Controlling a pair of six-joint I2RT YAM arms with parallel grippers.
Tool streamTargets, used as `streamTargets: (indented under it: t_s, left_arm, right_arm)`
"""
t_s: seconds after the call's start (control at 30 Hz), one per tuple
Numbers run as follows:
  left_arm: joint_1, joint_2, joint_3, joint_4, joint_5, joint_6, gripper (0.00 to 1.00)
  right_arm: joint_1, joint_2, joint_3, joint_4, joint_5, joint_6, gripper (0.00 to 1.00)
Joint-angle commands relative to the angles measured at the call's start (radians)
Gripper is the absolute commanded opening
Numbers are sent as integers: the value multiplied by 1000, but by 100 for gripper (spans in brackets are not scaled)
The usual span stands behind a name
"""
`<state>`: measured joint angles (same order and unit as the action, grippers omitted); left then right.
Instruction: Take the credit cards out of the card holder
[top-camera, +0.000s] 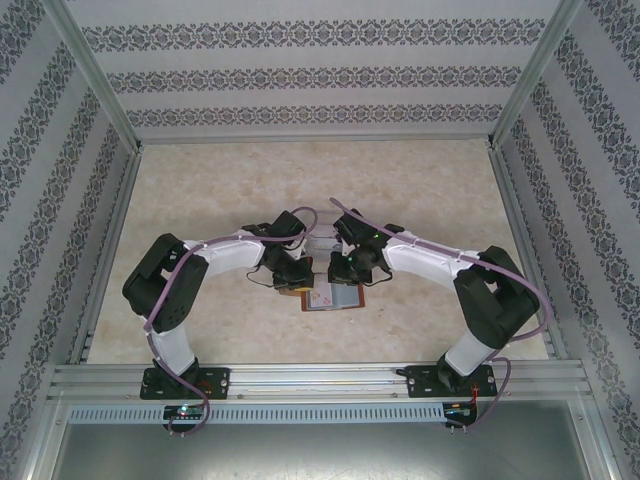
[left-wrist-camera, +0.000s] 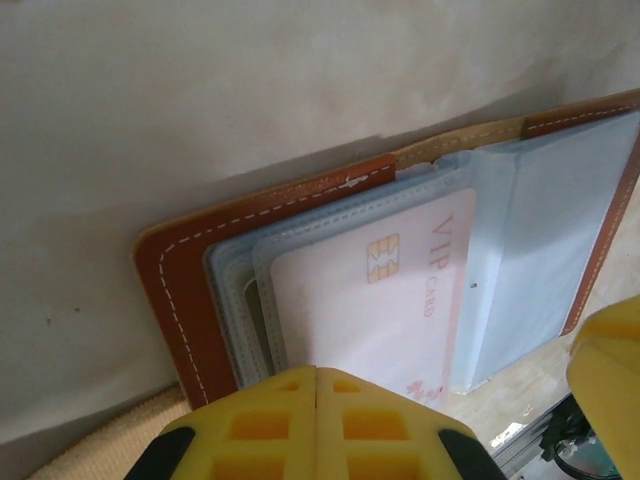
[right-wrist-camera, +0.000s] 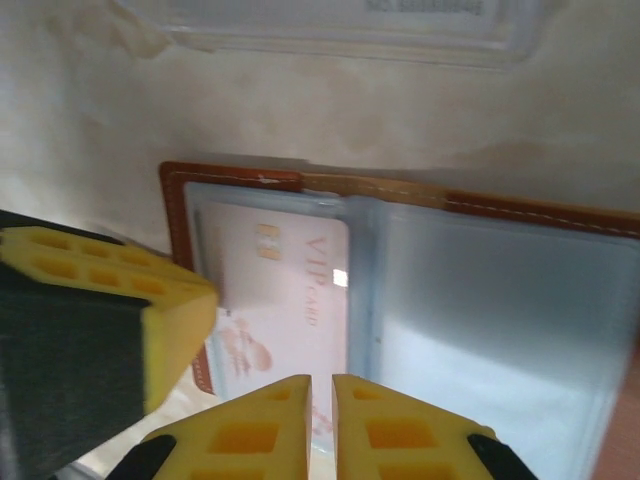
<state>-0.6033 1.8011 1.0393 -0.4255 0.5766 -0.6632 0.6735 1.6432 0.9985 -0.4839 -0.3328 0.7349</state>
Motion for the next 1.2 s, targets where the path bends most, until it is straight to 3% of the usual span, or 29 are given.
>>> streamTargets:
  t_s: [0.0,0.23,0.87,1.17]
  left_arm:
    - [-12,23,25,6,11,0,2]
    - [-12,19,9,-10,-3,8,2]
    - [-12,20,1,-13,-7,5,2]
    - [-13,12,4,-41,-30,20,2]
  right_arm:
    - [-9,37,-4,34,-52,13,16]
    - [-9,80,7,44,-61,6,22]
    - [-10,122,13,53,-74,-3,16]
    - [-10,111,21,-5,-7,-23,30]
